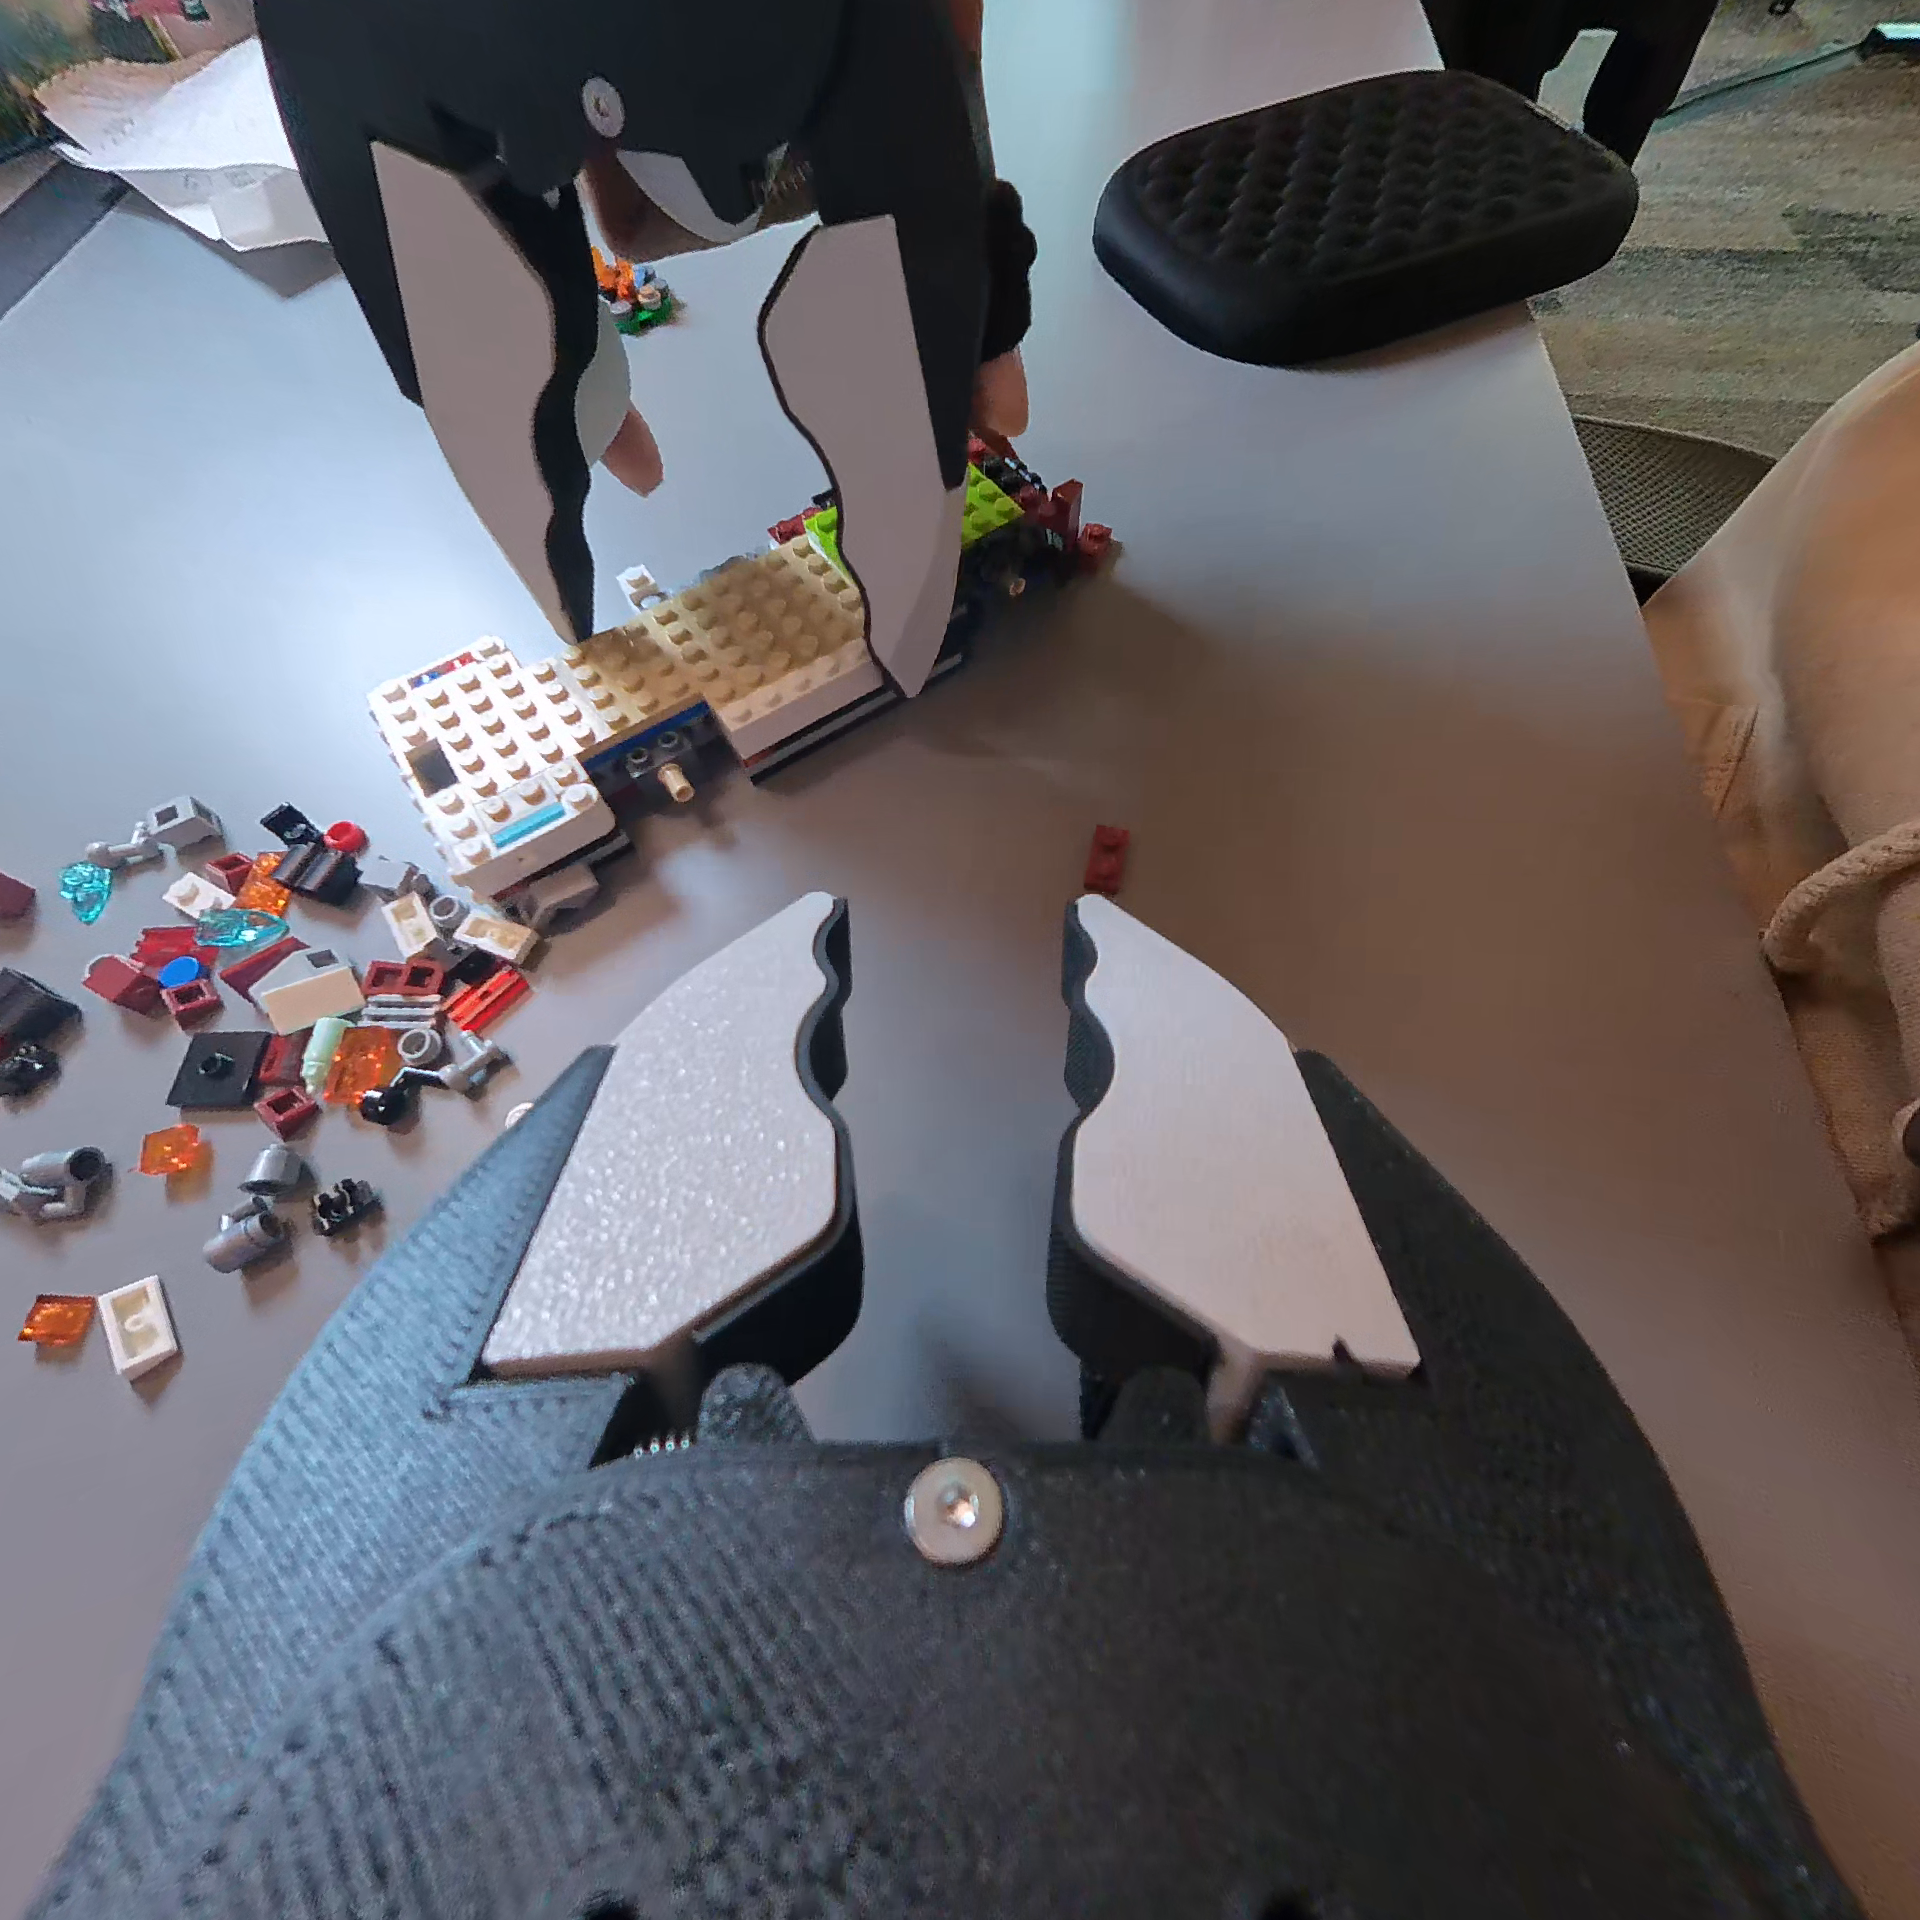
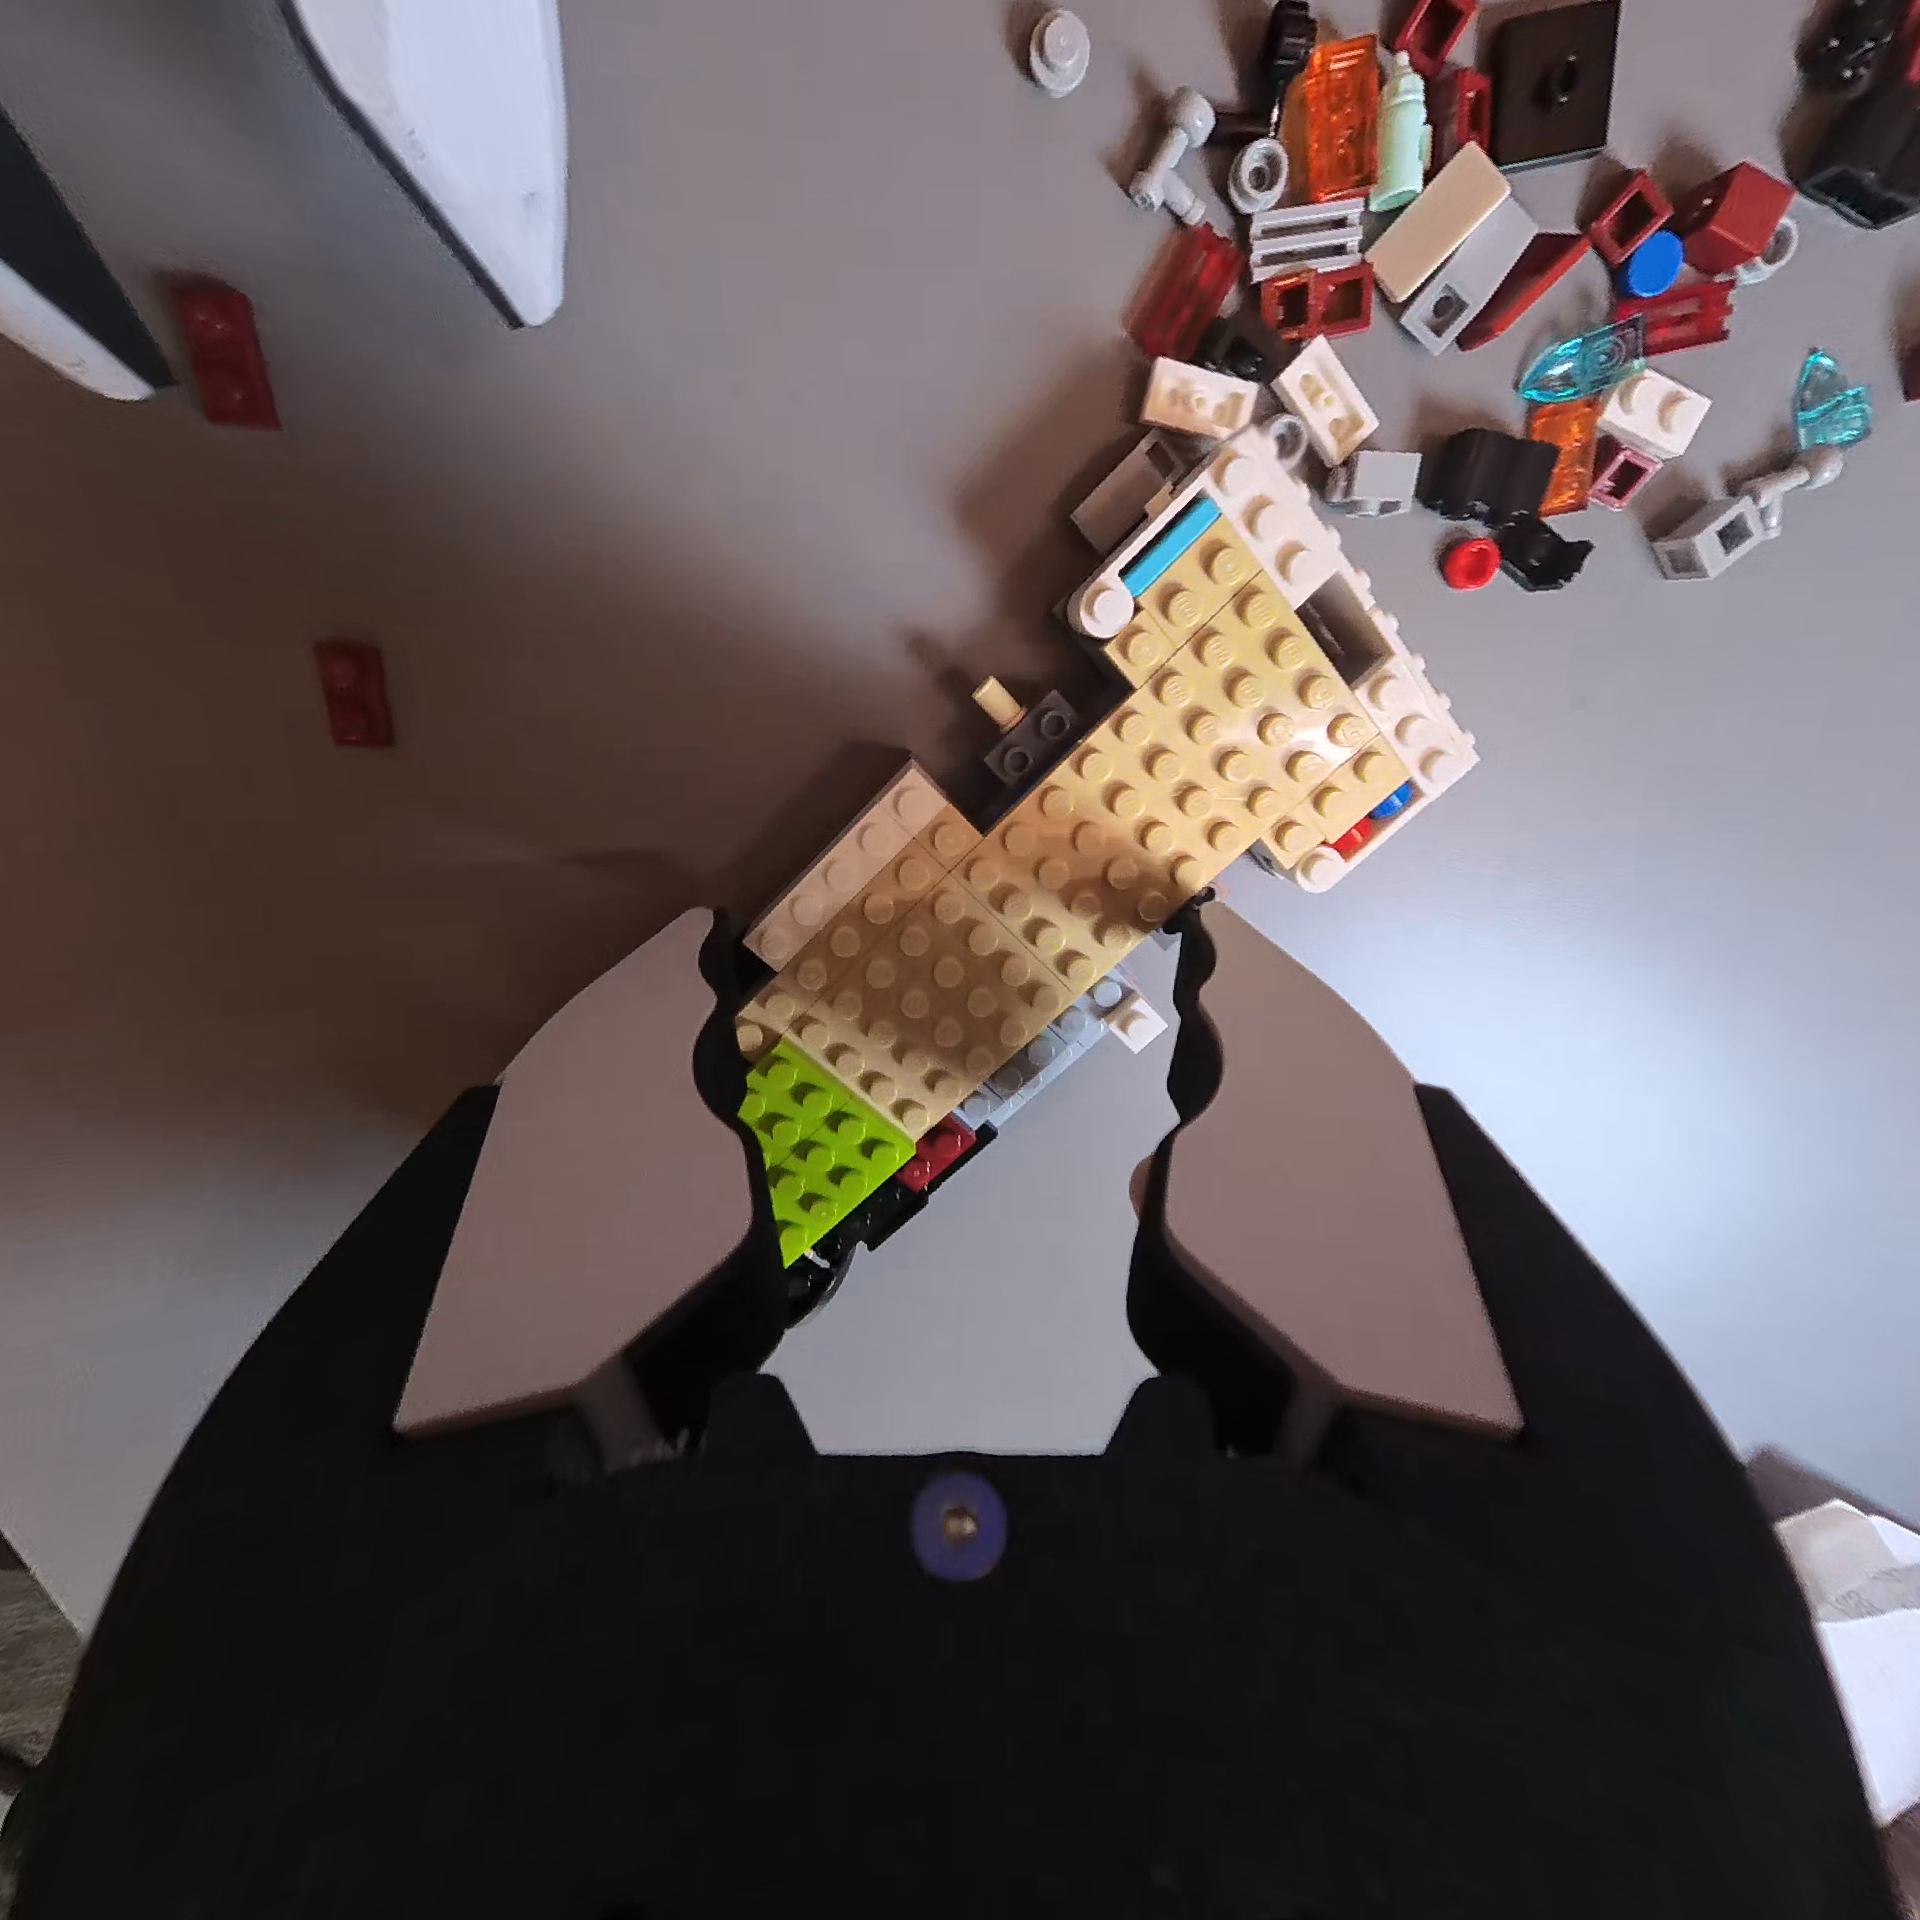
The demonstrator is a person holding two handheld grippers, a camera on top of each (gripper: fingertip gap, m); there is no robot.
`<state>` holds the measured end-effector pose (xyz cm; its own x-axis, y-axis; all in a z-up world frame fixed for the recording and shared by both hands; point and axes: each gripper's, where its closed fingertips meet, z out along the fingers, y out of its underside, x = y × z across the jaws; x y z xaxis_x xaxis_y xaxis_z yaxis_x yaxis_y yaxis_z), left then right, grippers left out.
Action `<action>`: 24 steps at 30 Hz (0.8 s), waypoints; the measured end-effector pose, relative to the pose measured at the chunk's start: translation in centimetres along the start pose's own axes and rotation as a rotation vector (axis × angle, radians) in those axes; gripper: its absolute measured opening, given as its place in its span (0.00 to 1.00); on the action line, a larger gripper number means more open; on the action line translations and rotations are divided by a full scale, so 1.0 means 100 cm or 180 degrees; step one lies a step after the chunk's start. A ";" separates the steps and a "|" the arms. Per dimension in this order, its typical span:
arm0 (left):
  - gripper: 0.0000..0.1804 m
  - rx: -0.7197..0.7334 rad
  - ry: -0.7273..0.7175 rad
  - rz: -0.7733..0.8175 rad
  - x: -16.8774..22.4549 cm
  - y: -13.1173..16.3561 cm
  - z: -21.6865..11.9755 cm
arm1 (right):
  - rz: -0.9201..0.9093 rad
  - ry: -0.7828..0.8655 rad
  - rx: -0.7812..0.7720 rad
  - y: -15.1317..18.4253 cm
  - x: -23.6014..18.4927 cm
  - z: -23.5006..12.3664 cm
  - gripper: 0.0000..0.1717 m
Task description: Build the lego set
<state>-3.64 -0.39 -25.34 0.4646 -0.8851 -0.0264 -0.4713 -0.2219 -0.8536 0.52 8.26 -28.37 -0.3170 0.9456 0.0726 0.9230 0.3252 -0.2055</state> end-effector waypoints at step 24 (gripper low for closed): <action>0.21 -0.0014 -0.0033 -0.0031 -0.003 0.001 -0.001 | 0.1187 -0.0044 0.0117 0.008 -0.008 -0.004 0.37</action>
<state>-3.92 -0.19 -25.40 0.4770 -0.8786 -0.0234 -0.4698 -0.2324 -0.8516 1.63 7.81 -28.25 0.0364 0.9990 -0.0271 0.9673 -0.0420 -0.2502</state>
